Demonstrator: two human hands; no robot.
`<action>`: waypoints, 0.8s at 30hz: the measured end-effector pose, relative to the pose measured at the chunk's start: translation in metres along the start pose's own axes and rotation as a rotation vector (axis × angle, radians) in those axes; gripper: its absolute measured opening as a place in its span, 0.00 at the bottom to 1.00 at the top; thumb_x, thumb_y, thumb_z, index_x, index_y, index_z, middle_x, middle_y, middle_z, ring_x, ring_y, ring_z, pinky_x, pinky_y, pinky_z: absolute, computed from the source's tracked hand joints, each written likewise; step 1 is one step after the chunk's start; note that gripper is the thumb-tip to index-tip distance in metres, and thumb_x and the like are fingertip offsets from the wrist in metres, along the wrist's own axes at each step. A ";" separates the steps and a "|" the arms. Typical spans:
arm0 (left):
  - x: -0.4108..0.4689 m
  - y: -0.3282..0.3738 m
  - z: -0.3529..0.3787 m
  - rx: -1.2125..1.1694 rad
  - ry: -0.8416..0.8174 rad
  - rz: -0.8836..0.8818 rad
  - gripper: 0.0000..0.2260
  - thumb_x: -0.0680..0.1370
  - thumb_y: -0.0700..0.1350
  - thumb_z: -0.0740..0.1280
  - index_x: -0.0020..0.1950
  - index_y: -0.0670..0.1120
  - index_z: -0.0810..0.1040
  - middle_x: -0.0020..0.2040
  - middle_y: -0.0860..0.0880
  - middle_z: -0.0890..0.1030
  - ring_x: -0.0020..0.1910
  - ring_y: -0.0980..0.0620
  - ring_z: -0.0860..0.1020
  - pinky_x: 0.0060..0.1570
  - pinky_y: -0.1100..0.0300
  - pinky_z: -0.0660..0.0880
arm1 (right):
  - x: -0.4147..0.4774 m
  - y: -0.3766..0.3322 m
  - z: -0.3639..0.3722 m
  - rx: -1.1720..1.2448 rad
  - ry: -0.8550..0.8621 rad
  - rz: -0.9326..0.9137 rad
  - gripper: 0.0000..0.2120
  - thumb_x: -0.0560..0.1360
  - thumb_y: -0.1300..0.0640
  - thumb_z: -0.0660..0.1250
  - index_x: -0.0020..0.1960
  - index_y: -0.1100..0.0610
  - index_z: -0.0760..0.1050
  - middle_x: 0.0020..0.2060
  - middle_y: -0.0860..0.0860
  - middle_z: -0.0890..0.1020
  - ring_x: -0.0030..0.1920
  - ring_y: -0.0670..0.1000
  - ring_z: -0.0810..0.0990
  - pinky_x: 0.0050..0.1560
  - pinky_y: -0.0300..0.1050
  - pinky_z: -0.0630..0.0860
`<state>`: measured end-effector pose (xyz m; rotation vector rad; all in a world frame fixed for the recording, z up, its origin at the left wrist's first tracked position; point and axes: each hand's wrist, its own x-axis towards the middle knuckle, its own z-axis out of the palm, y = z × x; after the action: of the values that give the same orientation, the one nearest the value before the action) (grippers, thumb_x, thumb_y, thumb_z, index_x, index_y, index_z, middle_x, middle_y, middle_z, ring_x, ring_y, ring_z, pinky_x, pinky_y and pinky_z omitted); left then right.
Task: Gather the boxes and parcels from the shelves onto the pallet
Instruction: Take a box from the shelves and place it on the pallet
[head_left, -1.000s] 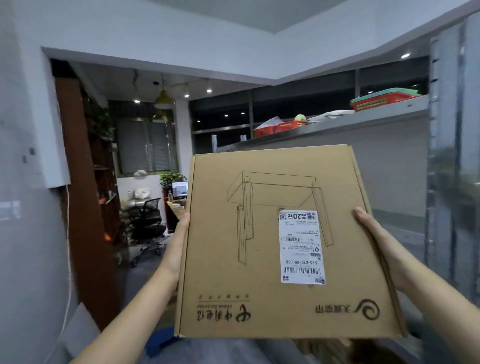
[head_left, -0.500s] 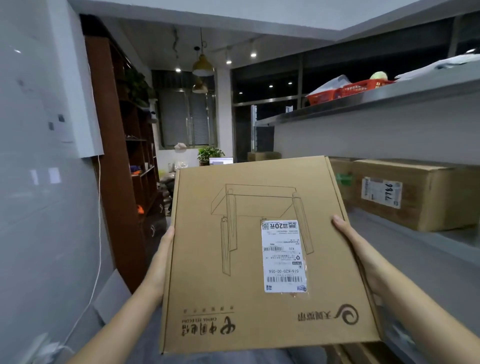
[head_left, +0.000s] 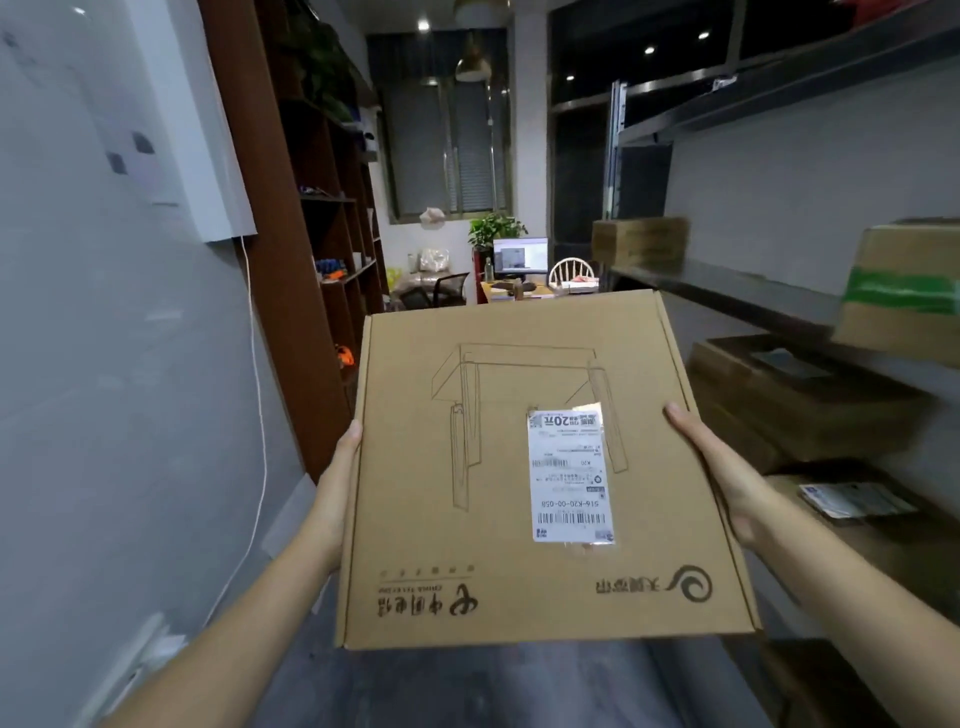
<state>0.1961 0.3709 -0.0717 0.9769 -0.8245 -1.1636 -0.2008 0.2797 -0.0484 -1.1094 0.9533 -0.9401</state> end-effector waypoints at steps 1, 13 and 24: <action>0.023 0.000 -0.008 0.011 0.013 0.003 0.26 0.76 0.65 0.63 0.68 0.50 0.75 0.64 0.41 0.78 0.64 0.40 0.76 0.67 0.38 0.68 | 0.023 -0.004 0.006 -0.017 0.008 -0.002 0.32 0.63 0.32 0.74 0.60 0.51 0.79 0.52 0.58 0.84 0.49 0.59 0.85 0.44 0.54 0.81; 0.304 0.034 -0.023 -0.034 -0.001 -0.124 0.33 0.71 0.70 0.64 0.67 0.49 0.76 0.63 0.42 0.79 0.62 0.40 0.78 0.66 0.39 0.70 | 0.268 -0.082 0.024 -0.089 0.114 -0.068 0.27 0.60 0.29 0.74 0.52 0.45 0.84 0.52 0.53 0.85 0.47 0.55 0.86 0.41 0.52 0.81; 0.534 -0.022 0.023 0.123 0.172 -0.191 0.25 0.73 0.68 0.64 0.56 0.51 0.81 0.50 0.45 0.85 0.49 0.45 0.84 0.55 0.44 0.79 | 0.505 -0.086 -0.045 -0.105 0.161 -0.042 0.25 0.66 0.32 0.71 0.56 0.46 0.81 0.50 0.53 0.86 0.46 0.53 0.86 0.37 0.46 0.82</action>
<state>0.2803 -0.1570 -0.0675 1.2616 -0.6822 -1.1823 -0.0988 -0.2242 -0.0416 -1.1582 1.1253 -1.0352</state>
